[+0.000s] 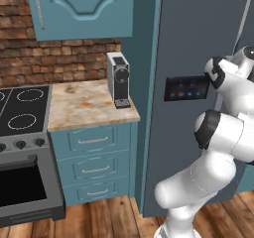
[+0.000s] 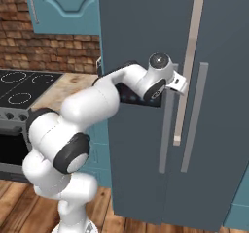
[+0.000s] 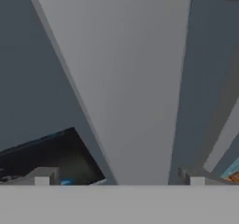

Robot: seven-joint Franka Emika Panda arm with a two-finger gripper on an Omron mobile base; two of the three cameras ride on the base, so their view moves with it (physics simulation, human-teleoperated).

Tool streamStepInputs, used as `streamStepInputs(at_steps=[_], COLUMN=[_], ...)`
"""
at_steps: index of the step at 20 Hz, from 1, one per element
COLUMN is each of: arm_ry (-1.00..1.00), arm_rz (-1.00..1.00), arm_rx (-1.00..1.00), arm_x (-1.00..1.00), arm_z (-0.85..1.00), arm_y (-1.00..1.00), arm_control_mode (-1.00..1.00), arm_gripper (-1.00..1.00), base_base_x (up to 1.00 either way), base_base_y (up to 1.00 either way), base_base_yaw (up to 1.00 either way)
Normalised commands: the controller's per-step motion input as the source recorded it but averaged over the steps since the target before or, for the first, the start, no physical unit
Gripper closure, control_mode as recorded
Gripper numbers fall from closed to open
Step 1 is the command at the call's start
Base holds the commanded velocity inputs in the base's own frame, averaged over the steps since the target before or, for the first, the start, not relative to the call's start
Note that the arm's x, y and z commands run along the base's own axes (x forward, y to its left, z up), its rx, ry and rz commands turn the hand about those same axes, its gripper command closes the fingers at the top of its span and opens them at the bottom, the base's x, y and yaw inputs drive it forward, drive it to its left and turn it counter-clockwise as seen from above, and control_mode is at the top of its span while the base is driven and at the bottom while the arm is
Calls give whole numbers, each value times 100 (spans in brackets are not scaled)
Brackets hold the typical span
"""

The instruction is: Take the bottled waters from the counter and place them in the freezer to freeze. Close the freezer door after placing the bottles.

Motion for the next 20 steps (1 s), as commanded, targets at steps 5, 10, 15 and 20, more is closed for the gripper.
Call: streamStepInputs(at_steps=[5, 10, 15, 20], arm_ry=[-3, -5, -5, -6], arm_rz=[0, 0, 0, 0], arm_rx=[0, 0, 0, 0], arm_x=[63, 66, 63, 45], arm_z=[0, 0, 0, -1], arm_y=[0, 0, 0, 0], arm_control_mode=[-100, -100, -100, -100], arm_gripper=[-100, -100, -100, -100], base_base_x=[0, 0, 0, 0], base_base_y=[0, 0, 0, 0], base_base_yaw=[0, 0, 0, 0])
